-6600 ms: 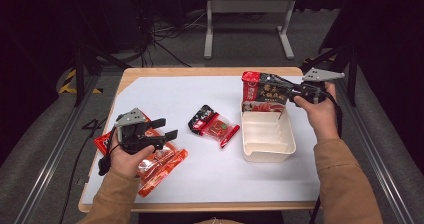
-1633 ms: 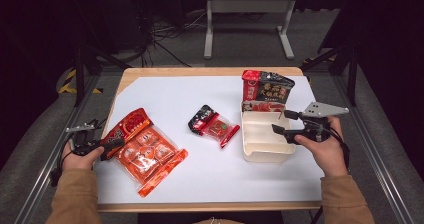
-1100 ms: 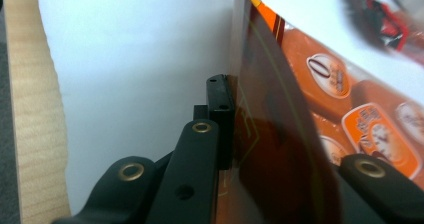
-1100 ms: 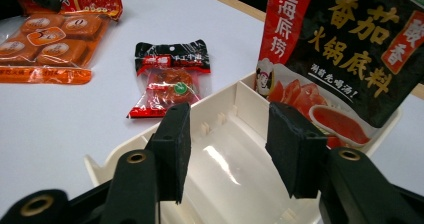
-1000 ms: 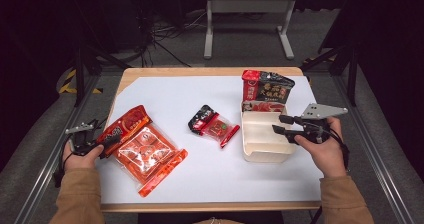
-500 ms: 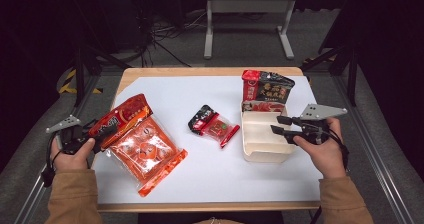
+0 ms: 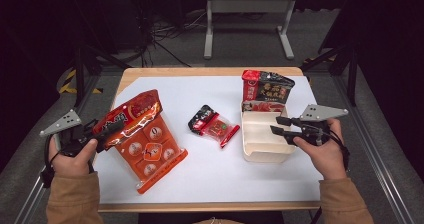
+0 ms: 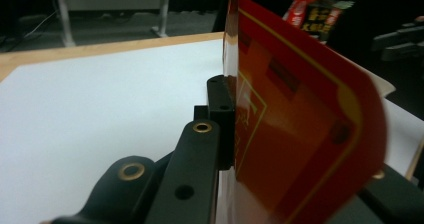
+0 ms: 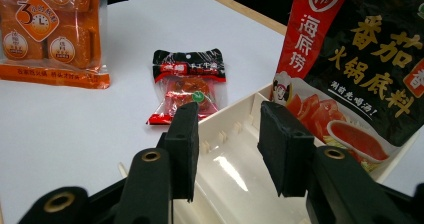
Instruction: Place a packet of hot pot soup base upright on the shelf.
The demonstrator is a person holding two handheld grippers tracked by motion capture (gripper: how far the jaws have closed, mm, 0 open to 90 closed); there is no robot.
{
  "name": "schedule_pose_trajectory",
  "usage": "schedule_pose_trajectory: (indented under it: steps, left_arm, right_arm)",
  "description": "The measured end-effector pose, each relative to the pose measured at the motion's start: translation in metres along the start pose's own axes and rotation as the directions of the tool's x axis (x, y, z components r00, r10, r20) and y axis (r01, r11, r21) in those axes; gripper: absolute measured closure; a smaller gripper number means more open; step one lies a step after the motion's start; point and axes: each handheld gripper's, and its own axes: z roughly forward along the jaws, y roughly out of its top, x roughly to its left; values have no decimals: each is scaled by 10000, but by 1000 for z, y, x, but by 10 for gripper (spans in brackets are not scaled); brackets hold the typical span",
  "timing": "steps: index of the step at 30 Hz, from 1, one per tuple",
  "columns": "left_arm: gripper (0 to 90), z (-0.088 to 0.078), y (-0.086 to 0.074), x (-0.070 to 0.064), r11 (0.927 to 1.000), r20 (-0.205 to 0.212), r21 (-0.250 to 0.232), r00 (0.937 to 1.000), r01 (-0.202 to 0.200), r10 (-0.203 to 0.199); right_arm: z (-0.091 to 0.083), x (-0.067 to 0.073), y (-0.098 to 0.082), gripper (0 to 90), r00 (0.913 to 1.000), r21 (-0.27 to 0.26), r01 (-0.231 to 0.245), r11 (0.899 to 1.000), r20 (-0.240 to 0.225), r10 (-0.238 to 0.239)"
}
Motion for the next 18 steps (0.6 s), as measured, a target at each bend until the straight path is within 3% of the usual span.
schedule_pose_trajectory:
  steps: [7, 12, 18]
  left_arm:
    - [900, 3, 14, -26, 9965, 598, -186, 9948, -817, 827]
    - [900, 4, 21, -43, 9896, 453, -140, 9886, -1429, 1434]
    - [900, 5, 28, -57, 9820, 735, -336, 9795, -1856, 1877]
  right_arm:
    - [-1, 2, -1, 609, 10000, 18, -35, 10000, -14, 35]
    - [-3, 4, 0, 607, 10000, -37, -32, 10000, -51, 32]
    - [-1, 6, 0, 613, 10000, -11, -19, 10000, -86, 19]
